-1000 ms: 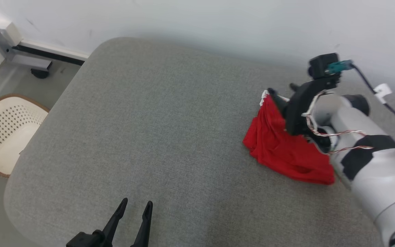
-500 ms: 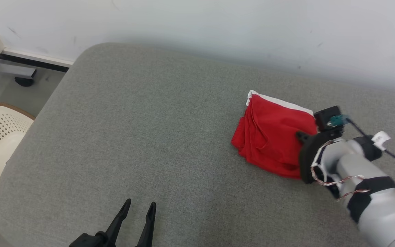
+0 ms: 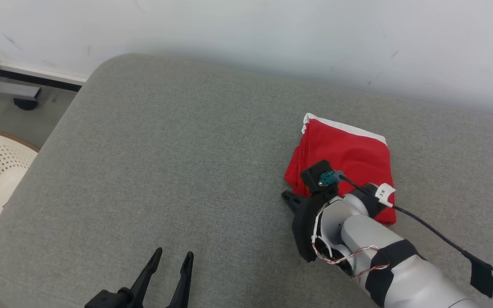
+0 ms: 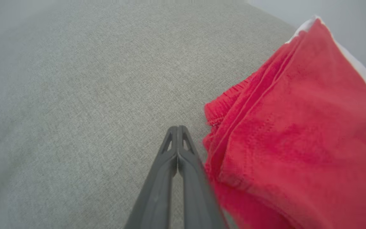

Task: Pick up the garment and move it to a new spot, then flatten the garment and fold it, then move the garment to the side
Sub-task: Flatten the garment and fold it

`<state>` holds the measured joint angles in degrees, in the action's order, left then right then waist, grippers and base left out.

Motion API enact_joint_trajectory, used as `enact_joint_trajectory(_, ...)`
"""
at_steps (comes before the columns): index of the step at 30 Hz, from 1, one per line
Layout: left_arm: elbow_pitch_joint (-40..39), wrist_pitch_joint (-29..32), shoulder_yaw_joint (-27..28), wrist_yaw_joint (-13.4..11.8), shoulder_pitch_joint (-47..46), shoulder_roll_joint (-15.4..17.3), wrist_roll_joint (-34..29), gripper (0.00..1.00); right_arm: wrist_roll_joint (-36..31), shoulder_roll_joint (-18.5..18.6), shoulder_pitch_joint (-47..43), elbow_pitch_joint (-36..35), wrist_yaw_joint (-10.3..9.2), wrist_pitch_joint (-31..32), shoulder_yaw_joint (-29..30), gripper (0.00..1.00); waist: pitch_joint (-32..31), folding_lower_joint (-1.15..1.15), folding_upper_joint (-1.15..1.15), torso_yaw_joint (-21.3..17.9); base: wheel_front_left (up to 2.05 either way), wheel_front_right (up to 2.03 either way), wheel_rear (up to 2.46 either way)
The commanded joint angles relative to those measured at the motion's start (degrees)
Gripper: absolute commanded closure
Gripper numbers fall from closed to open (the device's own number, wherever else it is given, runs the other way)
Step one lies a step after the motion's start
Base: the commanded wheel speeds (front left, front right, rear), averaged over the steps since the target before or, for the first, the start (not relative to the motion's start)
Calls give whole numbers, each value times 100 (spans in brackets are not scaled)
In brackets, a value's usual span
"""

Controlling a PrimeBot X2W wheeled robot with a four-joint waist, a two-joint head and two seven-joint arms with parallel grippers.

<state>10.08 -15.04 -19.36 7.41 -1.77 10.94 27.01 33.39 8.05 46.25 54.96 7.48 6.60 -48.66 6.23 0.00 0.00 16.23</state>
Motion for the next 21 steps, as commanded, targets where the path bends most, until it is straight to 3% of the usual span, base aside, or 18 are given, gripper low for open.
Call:
enact_joint_trajectory(1,-1,-16,25,9,-17,9,12,0,77,-13,-108,-40,2,28,-36,100,-35,0,0,-42,0,0,0)
enact_joint_trajectory(4,2,-16,66,9,45,34,16,0,418,-73,-191,-439,2,-2,-70,100,-149,0,0,-151,0,0,0)
enact_joint_trajectory(5,10,-16,85,9,64,37,18,0,499,-24,-216,-559,2,-71,-10,90,-195,0,0,-183,0,0,0)
enact_joint_trajectory(6,14,-16,111,9,92,37,22,0,547,38,-266,-644,2,-138,54,24,-247,0,0,-217,0,0,0)
enact_joint_trajectory(7,9,-16,149,8,127,37,29,0,591,114,-333,-739,2,-218,137,0,-294,0,0,-253,0,0,0)
enact_joint_trajectory(14,-37,-16,503,-142,355,37,-7,0,257,597,-998,-1188,2,-1185,1330,0,-667,0,0,-636,0,0,0)
enact_joint_trajectory(21,-195,-16,969,-316,479,126,-125,0,-790,457,-2205,-1669,3,-1835,3079,0,-874,0,0,-1129,0,0,0)
